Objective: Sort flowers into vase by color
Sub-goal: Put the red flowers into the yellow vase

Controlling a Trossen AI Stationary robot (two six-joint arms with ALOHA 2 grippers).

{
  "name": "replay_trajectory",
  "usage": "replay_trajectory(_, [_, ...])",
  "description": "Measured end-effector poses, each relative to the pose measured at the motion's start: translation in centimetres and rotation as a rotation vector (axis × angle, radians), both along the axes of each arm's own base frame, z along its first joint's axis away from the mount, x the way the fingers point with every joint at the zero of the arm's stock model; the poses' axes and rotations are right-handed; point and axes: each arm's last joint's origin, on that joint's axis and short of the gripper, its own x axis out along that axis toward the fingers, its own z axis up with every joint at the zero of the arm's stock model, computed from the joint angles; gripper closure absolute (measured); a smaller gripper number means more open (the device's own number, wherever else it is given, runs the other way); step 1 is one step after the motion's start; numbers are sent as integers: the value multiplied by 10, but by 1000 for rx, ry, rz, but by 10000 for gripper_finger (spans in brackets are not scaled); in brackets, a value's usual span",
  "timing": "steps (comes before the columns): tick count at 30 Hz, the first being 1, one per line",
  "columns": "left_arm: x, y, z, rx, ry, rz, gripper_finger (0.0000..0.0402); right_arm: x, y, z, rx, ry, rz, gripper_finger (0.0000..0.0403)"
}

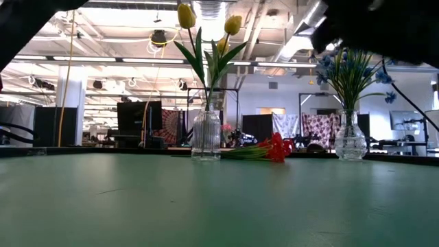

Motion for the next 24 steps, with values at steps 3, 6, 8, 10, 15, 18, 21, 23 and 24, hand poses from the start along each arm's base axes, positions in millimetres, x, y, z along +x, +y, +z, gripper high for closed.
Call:
replay_trajectory(3, [-2, 18, -5, 63, 71, 95, 264, 1, -1, 1, 8, 3, -8, 138])
replay_trajectory(6, [-2, 42, -11, 89, 144, 179, 264, 3, -1, 0, 6, 3, -18, 138])
replay_trajectory(8, [-2, 59, -14, 108, 182, 220, 264, 4, -1, 0, 6, 3, -25, 138])
replay_trajectory(10, [-3, 76, -16, 137, 222, 266, 264, 5, -1, 0, 6, 3, -33, 138])
replay_trajectory(15, [-4, 105, -20, 155, 286, 303, 264, 6, -1, 0, 2, 3, -41, 138])
replay_trajectory(18, [-8, 99, -22, 146, 339, 271, 265, 6, -1, 0, -1, 2, -38, 138])
replay_trajectory(21, [-18, 87, -14, 176, 380, 257, 265, 6, -1, -1, -7, 1, -37, 138])
replay_trajectory(23, [-29, 80, 1, 220, 403, 254, 265, 6, -1, -2, -26, 1, -37, 138])
replay_trajectory(24, [-34, 78, 11, 238, 400, 251, 265, 6, -1, -3, -37, 0, -37, 138])
